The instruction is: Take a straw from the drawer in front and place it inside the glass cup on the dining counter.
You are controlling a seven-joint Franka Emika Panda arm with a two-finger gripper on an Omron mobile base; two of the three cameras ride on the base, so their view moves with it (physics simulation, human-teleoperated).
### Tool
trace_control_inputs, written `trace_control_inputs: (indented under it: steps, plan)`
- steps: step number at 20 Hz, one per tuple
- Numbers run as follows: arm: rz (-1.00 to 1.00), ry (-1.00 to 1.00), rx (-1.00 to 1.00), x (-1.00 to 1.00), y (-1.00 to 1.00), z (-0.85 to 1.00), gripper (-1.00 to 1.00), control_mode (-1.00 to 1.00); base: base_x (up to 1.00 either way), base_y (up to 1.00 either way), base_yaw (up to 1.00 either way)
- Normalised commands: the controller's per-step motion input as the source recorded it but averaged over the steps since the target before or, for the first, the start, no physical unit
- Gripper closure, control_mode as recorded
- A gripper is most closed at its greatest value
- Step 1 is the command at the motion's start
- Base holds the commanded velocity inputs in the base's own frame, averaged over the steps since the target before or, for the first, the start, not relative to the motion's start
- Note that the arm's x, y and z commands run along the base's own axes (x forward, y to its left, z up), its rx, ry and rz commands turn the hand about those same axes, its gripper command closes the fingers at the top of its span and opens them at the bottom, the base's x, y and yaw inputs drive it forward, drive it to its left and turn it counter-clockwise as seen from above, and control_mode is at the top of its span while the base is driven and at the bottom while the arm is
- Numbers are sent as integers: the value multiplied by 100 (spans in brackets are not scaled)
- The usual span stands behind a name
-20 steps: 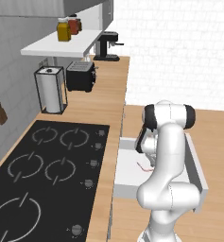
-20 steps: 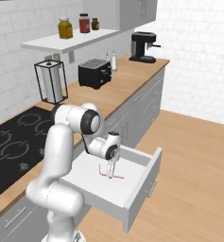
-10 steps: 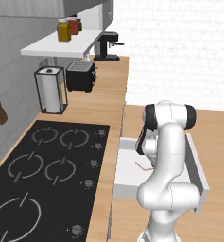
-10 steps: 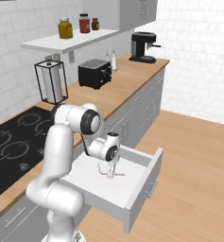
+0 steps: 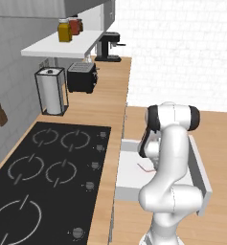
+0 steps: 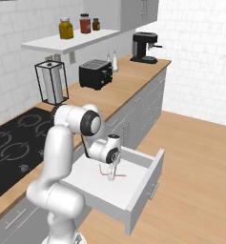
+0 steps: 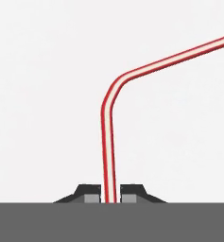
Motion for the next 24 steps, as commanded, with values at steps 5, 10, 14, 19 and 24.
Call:
trace_control_inputs:
  steps: [5,10,14,19,24]
  plan:
    - [0,-2,0,-36,0,37,100,-100,0,0,0]
    - [0,-6,0,-53,0,83,100,-100,0,0,0]
    - [0,-9,0,-54,0,100,100,-100,0,0,0]
    - [0,-9,0,-46,0,100,100,-100,0,0,0]
    - [0,-5,3,-46,0,100,100,-100,0,0,0]
